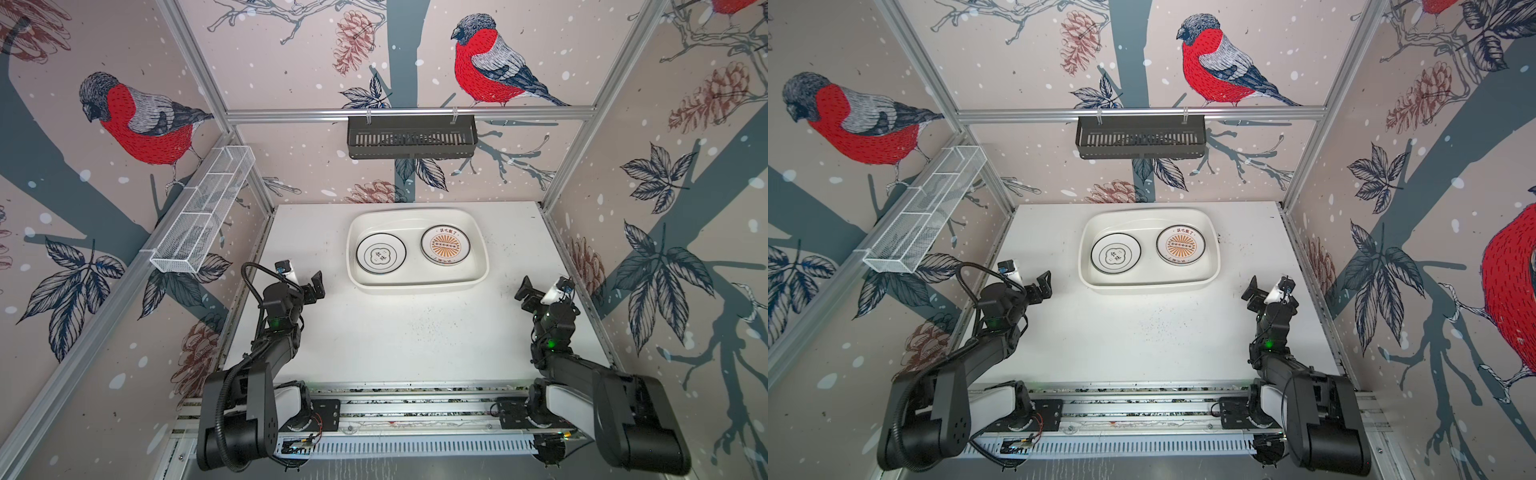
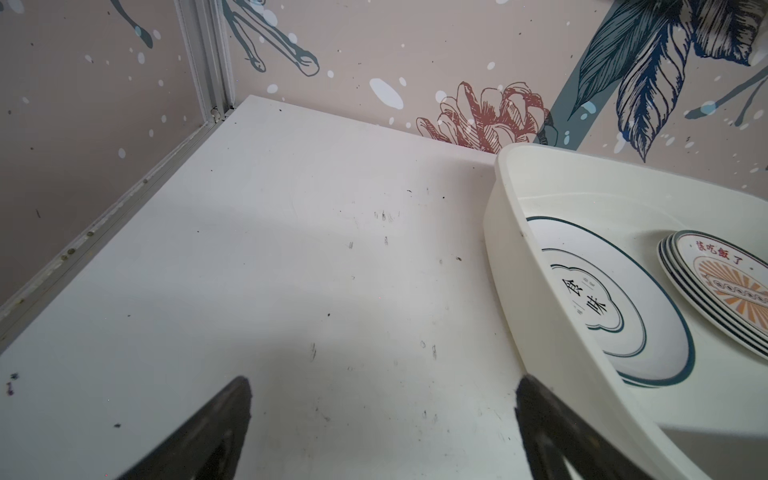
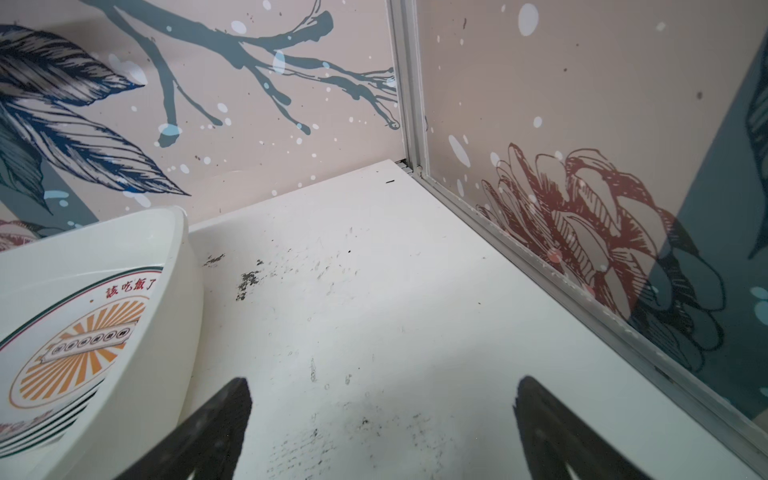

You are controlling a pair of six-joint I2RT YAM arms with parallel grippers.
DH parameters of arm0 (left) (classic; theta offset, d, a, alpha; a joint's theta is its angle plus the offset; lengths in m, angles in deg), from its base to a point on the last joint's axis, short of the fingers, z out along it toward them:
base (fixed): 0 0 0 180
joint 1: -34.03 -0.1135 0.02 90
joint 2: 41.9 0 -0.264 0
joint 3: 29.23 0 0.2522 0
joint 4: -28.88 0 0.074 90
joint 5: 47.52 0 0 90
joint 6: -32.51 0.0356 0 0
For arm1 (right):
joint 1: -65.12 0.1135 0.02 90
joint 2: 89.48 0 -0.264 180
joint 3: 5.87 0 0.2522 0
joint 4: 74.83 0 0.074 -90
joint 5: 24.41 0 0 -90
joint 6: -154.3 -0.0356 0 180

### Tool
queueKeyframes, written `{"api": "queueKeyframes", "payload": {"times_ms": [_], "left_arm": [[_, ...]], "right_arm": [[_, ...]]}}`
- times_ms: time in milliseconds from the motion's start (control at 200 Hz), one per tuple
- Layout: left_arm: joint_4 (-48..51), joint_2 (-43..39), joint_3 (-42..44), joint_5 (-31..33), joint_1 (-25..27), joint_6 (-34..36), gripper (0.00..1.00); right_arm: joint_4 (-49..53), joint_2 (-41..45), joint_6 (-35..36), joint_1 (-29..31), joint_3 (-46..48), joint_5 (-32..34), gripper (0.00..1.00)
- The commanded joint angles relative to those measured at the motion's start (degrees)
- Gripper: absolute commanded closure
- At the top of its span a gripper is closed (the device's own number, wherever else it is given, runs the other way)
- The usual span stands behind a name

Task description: Place the plates into the plastic bin on the countertop

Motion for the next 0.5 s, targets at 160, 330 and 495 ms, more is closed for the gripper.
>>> {"api": "queueKeyframes", "payload": {"times_ms": [160, 330, 495], "left_arm": [[-32.9, 7.2, 8.2, -2.1, -0.7, 4.1, 0.02], [-37.8, 10.2, 9.1, -1.5, -0.7, 1.6, 0.01], [-60.0, 23.5, 13.4, -3.0, -0.7, 2.3, 0.01]], "right_arm": [[-27.0, -14.0, 4.4, 1.5, 1.5, -4.5, 0.00], [-42.8, -23.3, 4.7, 1.4, 4.1, -5.5, 0.00], [-34.0, -21.6, 3.3, 0.4, 0.6, -6.0, 0.00]]}}
